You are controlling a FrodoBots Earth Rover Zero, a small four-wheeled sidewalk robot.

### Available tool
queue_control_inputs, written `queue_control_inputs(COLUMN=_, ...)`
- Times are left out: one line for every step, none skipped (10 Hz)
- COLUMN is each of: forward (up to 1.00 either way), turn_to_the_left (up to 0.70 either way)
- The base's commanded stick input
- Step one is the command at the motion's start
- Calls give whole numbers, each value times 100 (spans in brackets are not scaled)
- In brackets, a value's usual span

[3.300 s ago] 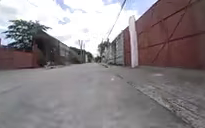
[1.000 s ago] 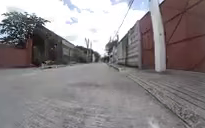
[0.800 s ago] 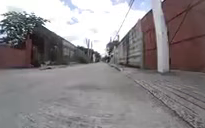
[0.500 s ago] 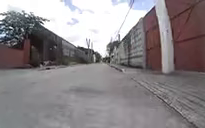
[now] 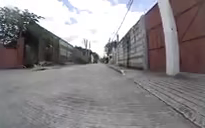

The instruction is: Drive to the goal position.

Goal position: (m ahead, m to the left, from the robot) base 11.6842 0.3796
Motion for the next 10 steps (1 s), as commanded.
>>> queue_control_inputs(forward=100, turn_to_the_left=0)
queue_control_inputs(forward=100, turn_to_the_left=0)
queue_control_inputs(forward=100, turn_to_the_left=0)
queue_control_inputs(forward=100, turn_to_the_left=0)
queue_control_inputs(forward=100, turn_to_the_left=0)
queue_control_inputs(forward=100, turn_to_the_left=0)
queue_control_inputs(forward=100, turn_to_the_left=0)
queue_control_inputs(forward=100, turn_to_the_left=0)
queue_control_inputs(forward=100, turn_to_the_left=0)
queue_control_inputs(forward=100, turn_to_the_left=0)
